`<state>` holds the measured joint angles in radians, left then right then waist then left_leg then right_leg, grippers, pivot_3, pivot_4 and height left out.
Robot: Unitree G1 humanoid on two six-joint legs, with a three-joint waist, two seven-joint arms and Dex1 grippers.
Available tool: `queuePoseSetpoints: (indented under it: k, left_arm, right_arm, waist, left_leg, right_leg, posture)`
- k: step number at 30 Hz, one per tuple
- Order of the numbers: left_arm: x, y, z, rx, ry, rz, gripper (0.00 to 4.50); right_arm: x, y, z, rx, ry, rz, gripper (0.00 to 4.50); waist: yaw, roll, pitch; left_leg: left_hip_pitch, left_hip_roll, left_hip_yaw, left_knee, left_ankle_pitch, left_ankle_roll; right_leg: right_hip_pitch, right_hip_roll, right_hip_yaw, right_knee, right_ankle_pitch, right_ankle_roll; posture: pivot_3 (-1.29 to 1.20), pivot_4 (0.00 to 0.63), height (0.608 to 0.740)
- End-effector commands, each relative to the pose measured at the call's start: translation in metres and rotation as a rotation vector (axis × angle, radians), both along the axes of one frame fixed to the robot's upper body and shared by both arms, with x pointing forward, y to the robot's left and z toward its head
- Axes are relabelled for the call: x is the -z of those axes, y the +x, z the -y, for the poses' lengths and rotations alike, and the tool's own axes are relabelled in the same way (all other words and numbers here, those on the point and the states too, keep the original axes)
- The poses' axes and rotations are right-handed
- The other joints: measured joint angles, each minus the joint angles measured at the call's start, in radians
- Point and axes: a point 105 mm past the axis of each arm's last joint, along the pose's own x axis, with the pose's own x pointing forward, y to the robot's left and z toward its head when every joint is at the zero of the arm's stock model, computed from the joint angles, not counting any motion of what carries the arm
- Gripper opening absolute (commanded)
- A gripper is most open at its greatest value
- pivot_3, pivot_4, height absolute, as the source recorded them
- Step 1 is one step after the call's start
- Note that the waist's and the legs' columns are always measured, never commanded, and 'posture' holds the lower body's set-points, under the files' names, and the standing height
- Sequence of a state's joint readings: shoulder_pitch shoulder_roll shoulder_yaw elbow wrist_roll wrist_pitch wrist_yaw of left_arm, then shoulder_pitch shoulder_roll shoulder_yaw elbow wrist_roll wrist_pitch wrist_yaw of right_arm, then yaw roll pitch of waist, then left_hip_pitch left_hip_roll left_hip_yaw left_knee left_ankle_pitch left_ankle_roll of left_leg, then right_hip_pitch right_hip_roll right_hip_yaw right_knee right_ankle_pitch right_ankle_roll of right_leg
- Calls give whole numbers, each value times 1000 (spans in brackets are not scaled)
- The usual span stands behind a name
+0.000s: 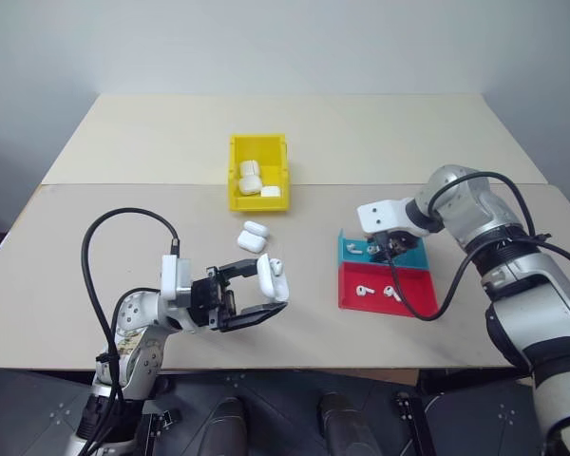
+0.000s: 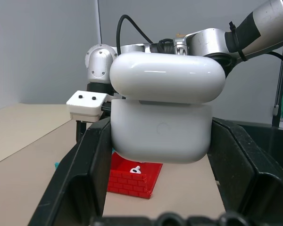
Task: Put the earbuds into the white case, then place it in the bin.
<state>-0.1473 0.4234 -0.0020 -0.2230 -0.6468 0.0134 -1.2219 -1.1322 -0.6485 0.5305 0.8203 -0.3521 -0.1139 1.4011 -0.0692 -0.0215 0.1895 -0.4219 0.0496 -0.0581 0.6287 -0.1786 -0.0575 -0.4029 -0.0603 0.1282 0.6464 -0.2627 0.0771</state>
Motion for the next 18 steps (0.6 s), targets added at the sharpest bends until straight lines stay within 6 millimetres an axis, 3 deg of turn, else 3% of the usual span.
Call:
queuePoseSetpoints:
  k: [1, 11, 15, 18]
  left_arm:
    - [-7, -5, 3, 9, -5, 36, 2801]
    - [-7, -3, 3, 5, -6, 35, 2801]
    - [-7, -3, 4, 8, -6, 35, 2801]
    - [-7, -4, 4, 9, -5, 34, 2801]
  right_arm:
    - [-7, 1, -1, -12, 12, 19, 1988]
    - [-7, 5, -1, -4, 10, 36, 1988]
    - [-7, 5, -1, -3, 13, 36, 1225]
    - [-6, 4, -1, -3, 16, 32, 1225]
  waist:
    - [0, 0, 0]
    - [-1, 0, 0]
    - [-1, 0, 0]
    - [0, 0, 0]
  left_leg:
    - [0, 0, 0, 0, 0, 0]
    - [1, 0, 0, 1, 0, 0]
    - [1, 0, 0, 1, 1, 0]
    - [1, 0, 0, 1, 1, 0]
  right_leg:
    - [0, 0, 0, 0, 0, 0]
    - [1, 0, 0, 1, 0, 0]
    - [1, 0, 0, 1, 0, 0]
    - [1, 0, 0, 1, 0, 0]
  posture:
    - [0, 150, 740]
    - [0, 150, 740]
    - [0, 150, 740]
    - [0, 150, 740]
